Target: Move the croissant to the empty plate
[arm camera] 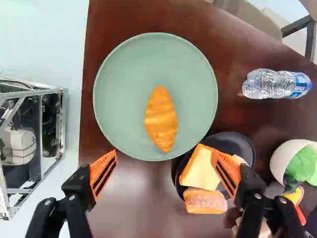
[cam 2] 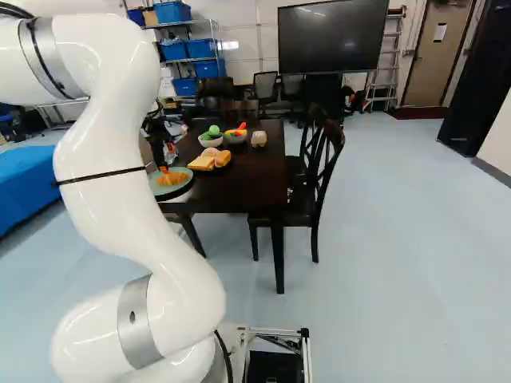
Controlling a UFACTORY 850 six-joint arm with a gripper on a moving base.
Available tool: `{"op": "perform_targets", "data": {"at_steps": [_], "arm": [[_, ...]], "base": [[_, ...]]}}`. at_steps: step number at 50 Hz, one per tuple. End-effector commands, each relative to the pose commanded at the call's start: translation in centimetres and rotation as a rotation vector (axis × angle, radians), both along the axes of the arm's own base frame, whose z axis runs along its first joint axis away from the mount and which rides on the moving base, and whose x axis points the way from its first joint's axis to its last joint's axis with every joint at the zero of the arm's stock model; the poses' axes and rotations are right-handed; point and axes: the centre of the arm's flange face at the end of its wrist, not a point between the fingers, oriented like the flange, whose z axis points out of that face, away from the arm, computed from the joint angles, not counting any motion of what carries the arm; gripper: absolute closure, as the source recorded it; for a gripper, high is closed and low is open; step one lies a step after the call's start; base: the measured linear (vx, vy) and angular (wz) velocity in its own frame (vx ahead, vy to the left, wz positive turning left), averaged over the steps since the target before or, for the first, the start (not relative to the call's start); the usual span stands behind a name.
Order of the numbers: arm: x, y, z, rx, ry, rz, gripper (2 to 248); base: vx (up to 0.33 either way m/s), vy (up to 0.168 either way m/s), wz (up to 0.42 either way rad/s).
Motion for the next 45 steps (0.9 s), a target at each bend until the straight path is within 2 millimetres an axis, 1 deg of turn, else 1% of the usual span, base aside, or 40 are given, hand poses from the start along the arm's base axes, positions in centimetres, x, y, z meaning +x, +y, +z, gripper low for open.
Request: {"op": "perform_targets", "data": {"at_steps": [45], "arm": [[-1.9,-9.6,6.5,0.031,-0.073,-0.131,3]], "base": [[0.0,0.0,0.0]]}}
